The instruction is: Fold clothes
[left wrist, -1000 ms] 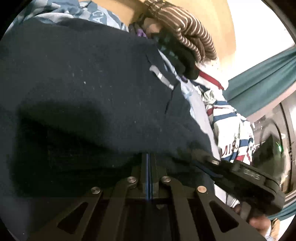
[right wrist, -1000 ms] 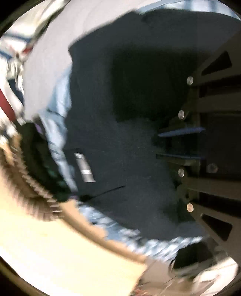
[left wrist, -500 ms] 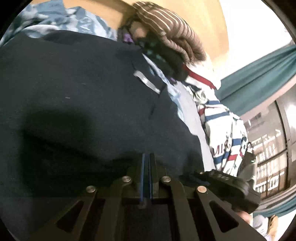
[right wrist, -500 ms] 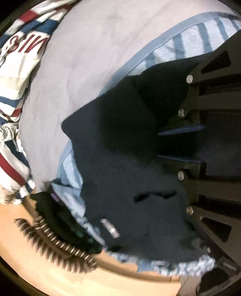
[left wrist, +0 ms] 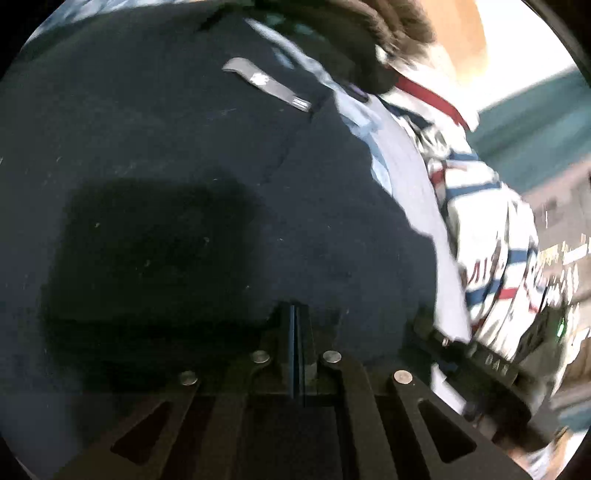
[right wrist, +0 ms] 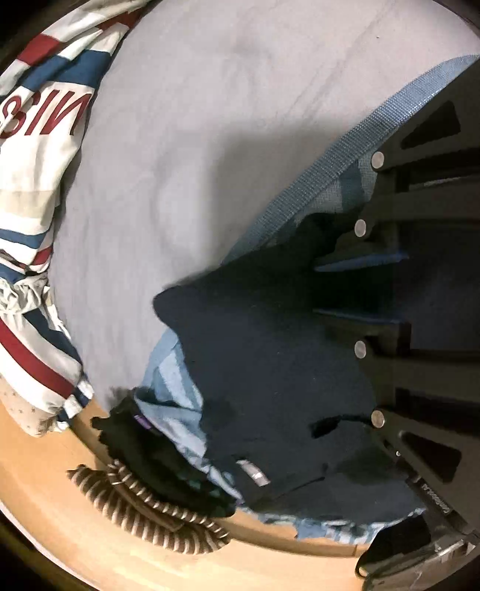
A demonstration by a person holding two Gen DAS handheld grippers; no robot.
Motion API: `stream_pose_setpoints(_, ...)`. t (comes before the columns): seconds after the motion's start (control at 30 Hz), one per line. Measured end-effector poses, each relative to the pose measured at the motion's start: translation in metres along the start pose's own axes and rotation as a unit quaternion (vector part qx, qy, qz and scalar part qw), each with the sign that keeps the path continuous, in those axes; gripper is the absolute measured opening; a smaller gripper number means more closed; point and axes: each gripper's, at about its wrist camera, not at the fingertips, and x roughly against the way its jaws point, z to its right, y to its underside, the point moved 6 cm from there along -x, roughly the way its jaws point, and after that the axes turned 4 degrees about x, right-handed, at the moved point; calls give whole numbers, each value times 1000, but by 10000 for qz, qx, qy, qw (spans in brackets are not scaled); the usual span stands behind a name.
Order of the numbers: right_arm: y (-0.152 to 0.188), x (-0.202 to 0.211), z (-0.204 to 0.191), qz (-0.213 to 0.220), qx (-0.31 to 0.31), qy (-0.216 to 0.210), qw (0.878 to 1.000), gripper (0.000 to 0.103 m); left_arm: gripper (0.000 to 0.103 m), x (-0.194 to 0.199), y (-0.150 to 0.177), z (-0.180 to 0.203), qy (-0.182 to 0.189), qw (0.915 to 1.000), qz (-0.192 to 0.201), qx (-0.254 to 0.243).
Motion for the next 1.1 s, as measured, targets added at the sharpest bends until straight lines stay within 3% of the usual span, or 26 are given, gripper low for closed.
stream_pose_setpoints(0.07,-13,11,-5,196,-95,-210,9995,26,2,6,-4,11,76,9999,105,-38)
stream_pose_setpoints(0.2,-58,8,-33,423,523,43,9977,27,2,3,-5,27,35,9998,87,-194)
stream_pose_setpoints(0.3,-81,-22,-44,109,738,431,9963,27,2,-18,-2,18,-55,9995,-114,287)
stream_pose_setpoints(0.37,-82,-46,-43,-74,810,753,9938,25,2,-28,2,8,6,9979,-157,636)
stream_pose_setpoints(0.43,-75,-56,-38,-170,746,785,9940,25,2,-22,3,5,245,9960,-133,851)
stream_pose_setpoints(0.53,-55,-23,-43,38,700,336,9970,26,2,5,15,5,507,9947,-156,878)
stream_pose_setpoints(0.63,2,26,-45,13,1151,3,9933,39,2,34,39,-14,161,9936,-524,990)
stream_pose_setpoints(0.73,73,68,-21,-387,1217,-209,9916,39,2,68,76,-37,-124,9903,-852,1088)
stream_pose_setpoints(0.83,143,122,-4,-601,981,-623,9914,39,2,107,117,-56,-75,9860,-998,1337)
stream_pose_setpoints(0.9,182,158,-9,-548,1038,-609,9912,41,4,129,143,-66,-70,9827,-1034,1534)
stream_pose_setpoints(0.93,198,171,-14,-563,1108,-624,9903,43,10,140,157,-71,-77,9802,-1062,1671)
stream_pose_setpoints(1.03,238,197,-32,-659,1368,-548,9869,43,40,177,190,-78,-104,9793,-1122,1680)
stream_pose_setpoints(1.1,258,214,-43,-599,1473,-551,9857,43,42,207,202,-78,-255,9851,-1016,1367)
